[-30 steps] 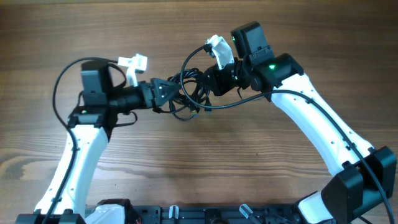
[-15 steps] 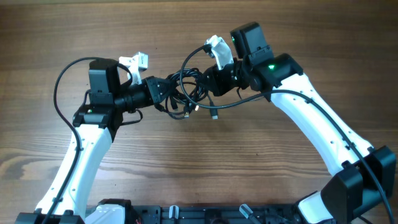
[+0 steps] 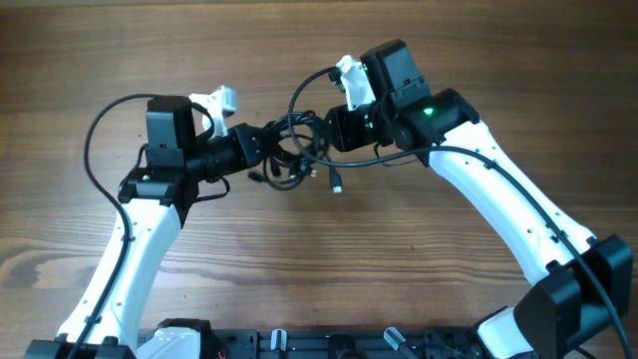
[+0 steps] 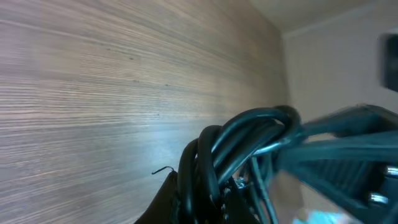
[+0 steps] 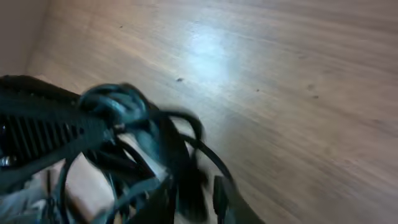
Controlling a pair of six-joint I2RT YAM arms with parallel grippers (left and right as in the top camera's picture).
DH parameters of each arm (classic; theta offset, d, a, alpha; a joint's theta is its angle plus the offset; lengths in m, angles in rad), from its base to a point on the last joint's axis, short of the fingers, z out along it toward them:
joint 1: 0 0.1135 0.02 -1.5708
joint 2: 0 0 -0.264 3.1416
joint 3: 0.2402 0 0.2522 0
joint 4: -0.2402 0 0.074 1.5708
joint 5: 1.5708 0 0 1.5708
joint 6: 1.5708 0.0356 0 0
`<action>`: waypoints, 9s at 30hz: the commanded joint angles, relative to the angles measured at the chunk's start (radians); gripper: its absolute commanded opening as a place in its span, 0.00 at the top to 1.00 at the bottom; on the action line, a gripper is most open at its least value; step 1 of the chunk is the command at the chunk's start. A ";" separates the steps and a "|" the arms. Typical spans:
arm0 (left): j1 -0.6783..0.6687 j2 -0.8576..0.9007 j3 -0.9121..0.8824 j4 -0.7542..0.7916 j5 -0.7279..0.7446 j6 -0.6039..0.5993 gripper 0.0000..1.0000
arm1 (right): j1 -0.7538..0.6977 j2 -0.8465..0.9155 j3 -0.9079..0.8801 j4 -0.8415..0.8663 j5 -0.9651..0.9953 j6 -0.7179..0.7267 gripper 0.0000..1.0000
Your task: Untangle cables
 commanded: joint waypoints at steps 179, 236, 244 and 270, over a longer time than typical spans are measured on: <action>-0.160 -0.419 0.010 -0.505 -0.383 -0.143 0.54 | 0.014 -0.065 0.067 -0.163 0.106 0.086 0.19; -0.161 -0.262 0.010 -0.500 -0.544 -0.219 0.62 | 0.153 0.472 0.041 0.124 -0.016 0.222 0.96; -0.161 -0.163 0.010 -0.317 -0.543 -0.365 0.62 | 0.022 0.217 0.042 0.089 -0.187 0.016 0.96; -0.121 0.017 0.010 -0.050 -0.226 -0.092 0.33 | -0.020 -0.003 0.042 -0.143 -0.513 -0.325 0.96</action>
